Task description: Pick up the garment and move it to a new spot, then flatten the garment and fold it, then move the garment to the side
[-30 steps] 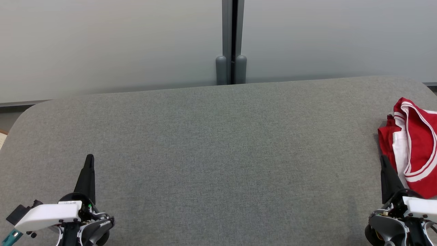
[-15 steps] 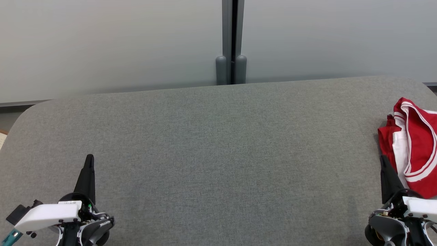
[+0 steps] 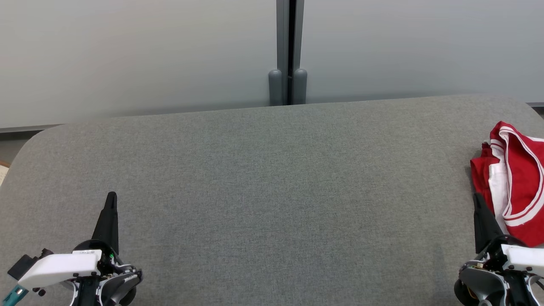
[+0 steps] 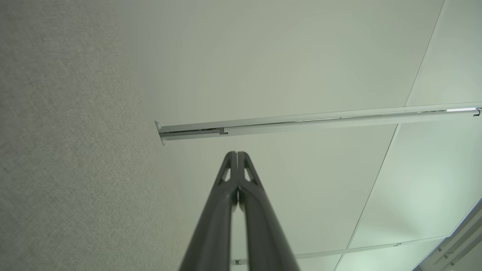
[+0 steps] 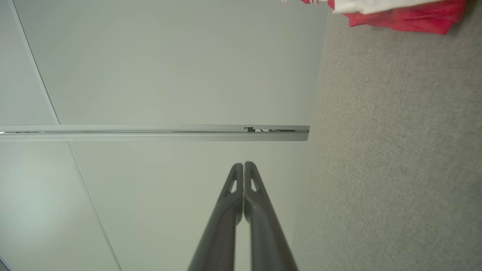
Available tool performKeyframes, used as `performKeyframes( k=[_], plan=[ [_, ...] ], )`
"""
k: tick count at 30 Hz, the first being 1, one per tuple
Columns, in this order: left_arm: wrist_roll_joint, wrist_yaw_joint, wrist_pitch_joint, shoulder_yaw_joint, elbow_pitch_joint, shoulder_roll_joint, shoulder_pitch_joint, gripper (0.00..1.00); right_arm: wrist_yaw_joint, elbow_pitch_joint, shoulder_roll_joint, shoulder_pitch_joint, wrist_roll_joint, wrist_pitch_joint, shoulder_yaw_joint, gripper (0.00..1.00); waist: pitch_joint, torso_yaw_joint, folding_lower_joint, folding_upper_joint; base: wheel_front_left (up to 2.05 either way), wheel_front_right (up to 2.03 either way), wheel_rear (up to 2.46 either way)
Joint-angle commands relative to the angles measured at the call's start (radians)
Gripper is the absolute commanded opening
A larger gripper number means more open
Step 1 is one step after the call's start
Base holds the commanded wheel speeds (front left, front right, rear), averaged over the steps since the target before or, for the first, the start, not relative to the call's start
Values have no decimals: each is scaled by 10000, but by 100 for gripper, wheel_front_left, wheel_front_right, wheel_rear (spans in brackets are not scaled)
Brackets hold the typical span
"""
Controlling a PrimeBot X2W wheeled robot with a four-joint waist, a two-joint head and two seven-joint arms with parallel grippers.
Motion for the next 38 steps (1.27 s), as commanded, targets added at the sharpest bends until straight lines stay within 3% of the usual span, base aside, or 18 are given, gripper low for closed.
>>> performKeyframes(
  k=[1, 38],
  plan=[
    [47, -52, 18, 39, 7, 21, -94, 0, 0, 13, -8, -98, 2, 25, -3, 0, 0, 0, 0, -1, 0, 0, 0],
    [73, -50, 34, 66, 7, 3, -97, 0, 0, 13, -1, -97, -12, 27, -13, 0, 0, 0, 0, -1, 0, 0, 0]
  ],
)
